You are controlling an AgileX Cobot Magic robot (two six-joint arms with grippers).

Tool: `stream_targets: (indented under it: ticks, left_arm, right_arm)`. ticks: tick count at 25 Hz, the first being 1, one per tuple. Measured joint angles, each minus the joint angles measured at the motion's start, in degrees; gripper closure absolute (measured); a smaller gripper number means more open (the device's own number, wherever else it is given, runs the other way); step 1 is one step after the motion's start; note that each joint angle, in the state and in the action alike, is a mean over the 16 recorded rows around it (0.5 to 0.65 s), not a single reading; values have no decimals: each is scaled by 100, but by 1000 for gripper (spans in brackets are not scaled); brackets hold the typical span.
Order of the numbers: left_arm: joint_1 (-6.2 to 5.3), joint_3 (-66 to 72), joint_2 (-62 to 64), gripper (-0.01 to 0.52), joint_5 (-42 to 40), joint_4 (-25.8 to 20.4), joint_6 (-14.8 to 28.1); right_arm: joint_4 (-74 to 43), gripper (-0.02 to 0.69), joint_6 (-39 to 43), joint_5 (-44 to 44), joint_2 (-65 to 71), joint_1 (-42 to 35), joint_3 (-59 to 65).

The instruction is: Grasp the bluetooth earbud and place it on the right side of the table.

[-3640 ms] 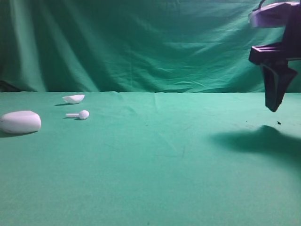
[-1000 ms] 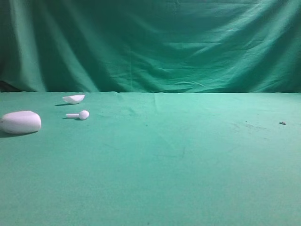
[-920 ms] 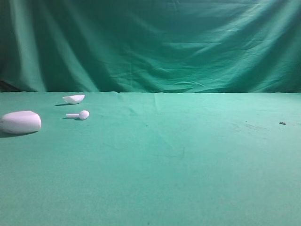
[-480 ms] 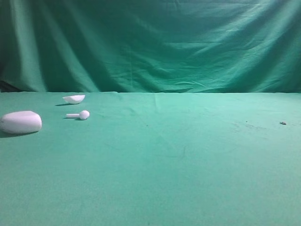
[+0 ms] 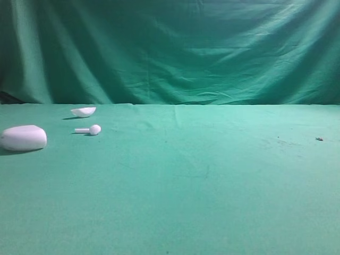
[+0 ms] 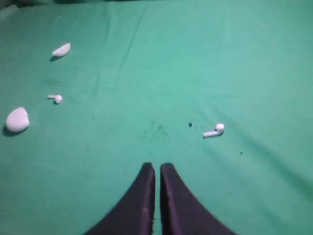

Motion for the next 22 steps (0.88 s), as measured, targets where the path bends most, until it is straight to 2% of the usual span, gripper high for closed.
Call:
stream_targets:
  ticks: [14,22]
  left_arm:
    - [0,0,0,514,0,0,0]
    - [0,0,0,514,0,0,0]
  right_arm:
    - [-116,665,-599,-3190,-1510,-708,2939]
    - [-121,665,-585,-3970,-1879,-1009,4108]
